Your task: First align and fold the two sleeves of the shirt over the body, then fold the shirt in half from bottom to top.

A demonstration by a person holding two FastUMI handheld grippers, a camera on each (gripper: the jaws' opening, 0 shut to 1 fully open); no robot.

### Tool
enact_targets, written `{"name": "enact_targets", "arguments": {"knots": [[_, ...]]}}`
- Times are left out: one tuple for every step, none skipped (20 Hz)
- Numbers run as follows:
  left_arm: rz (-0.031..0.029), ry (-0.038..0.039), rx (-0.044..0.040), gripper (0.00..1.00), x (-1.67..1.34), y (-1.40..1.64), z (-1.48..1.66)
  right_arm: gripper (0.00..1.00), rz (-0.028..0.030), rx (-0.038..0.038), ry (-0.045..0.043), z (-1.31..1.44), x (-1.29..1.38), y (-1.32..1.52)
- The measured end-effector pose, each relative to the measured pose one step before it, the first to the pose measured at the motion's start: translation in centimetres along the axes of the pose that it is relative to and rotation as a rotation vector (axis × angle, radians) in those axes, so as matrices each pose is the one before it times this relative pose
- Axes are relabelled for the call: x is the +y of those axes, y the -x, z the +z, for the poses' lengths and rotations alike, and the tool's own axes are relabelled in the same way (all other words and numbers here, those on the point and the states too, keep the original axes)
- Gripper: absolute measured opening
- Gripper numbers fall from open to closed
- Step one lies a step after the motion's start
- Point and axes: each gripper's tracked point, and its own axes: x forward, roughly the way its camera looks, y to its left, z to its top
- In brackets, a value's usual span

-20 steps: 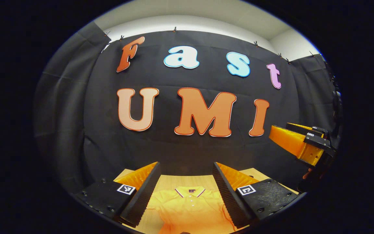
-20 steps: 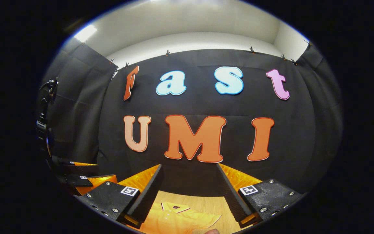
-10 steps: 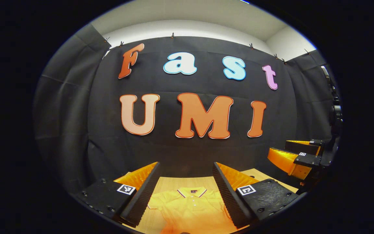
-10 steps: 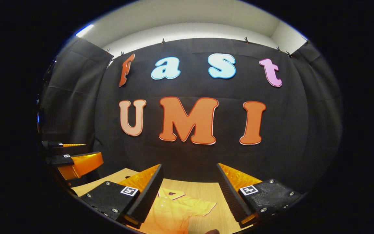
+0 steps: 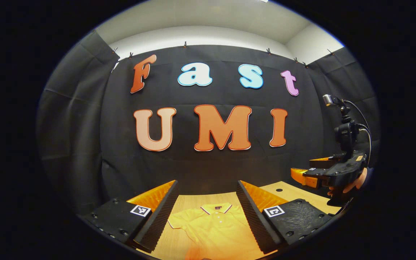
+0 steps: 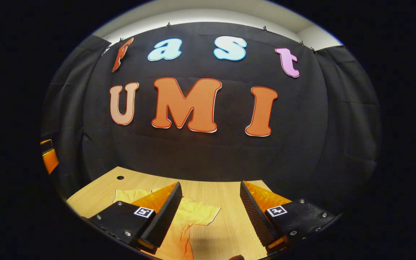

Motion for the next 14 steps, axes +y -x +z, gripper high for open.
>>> {"name": "enact_targets", "arguments": {"knots": [[-0.0038, -0.002, -0.00111, 0.97, 0.088, 0.197, 0.045, 0.98, -0.01814, 0.03349, -0.00448, -0.737, -0.208, -0.481], [-0.00299, -0.00079, -0.00075, 0.97, 0.467, 0.219, -0.047, 0.98, -0.01033, 0.02819, -0.00568, -0.715, -0.19, -0.371], [-0.00428, 0.0002, -0.00054, 0.97, 0.252, 0.213, 0.071, 0.97, -0.00798, 0.02669, -0.00639, -0.667, 0.018, -0.287], [-0.00122, 0.0008, -0.00017, 0.97, 0.308, 0.347, -0.156, 0.98, -0.00391, 0.02677, -0.00587, -0.635, -0.043, -0.455], [-0.00202, 0.00057, -0.00078, 0.97, 0.333, 0.166, -0.054, 0.98, -0.00825, 0.02443, -0.00917, -0.652, -0.202, -0.493], [0.00063, 0.00179, 0.00441, 0.97, 0.213, 0.22, -0.378, 0.98, -0.00279, 0.03344, -0.01008, -0.756, -0.102, -0.588], [-0.00085, 0.00328, 0.00353, 0.97, 0.17, 0.194, -0.362, 0.98, 0.00193, 0.02489, -0.01523, -0.659, -0.037, -0.556], [0.00424, 0.00158, 0.00601, 0.98, 0.148, 0.088, -0.107, 0.98, 0.00347, 0.03307, -0.01165, -0.868, -0.082, -0.594], [0.00964, -0.00357, 0.00883, 0.98, 0.236, -0.134, -0.382, 0.98, 0.00515, 0.0312, -0.00726, -0.954, -0.09, -0.96], [0.01589, -0.00834, 0.00378, 0.98, 0.231, -0.107, -0.295, 0.98, 0.00207, 0.03938, 0.00216, -1.02, -0.069, -1.097], [0.01883, -0.00898, 0.00787, 0.96, 0.284, -0.29, -0.247, 0.98, 0.00678, 0.04746, 0.00505, -1.278, 0.039, -1.426], [0.01728, -0.00893, 0.01083, 0.96, 0.22, -0.095, -0.196, 0.98, 0.00734, 0.06107, 0.00165, -1.188, 0.004, -1.193], [0.01413, -0.00446, 0.00365, 0.96, 0.11, -0.271, -0.067, 0.96, 0.0157, 0.06948, -0.00987, -1.186, 0.048, -1.176], [0.00974, 0.00007, -0.00134, 0.98, -0.102, -0.282, -0.014, 0.93, 0.01085, 0.05062, -0.00908, -0.645, 0.149, -1.443]]}}
